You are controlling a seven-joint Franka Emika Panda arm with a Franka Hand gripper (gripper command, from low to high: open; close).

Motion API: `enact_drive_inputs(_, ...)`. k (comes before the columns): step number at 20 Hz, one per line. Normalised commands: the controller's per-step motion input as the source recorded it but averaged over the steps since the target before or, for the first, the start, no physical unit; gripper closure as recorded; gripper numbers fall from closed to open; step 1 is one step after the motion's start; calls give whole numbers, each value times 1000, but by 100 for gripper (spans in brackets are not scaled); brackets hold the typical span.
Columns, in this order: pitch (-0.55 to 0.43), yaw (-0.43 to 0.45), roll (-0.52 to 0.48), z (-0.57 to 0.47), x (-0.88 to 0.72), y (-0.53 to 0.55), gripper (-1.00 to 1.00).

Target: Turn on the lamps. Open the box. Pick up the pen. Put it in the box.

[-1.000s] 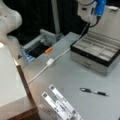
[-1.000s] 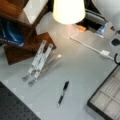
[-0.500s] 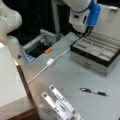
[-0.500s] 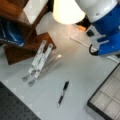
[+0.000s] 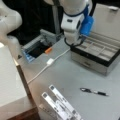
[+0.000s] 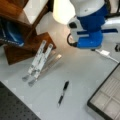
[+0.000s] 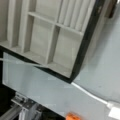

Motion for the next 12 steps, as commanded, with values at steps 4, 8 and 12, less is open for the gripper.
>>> enact_drive_inputs(4,-64,-20,-371,-102,260,-267,-100)
enact_drive_inputs(8,-86,-49,-308,-235,306,-332,-100)
enact_drive_inputs(12,-68,-48,-261,-313,340,-263,-100)
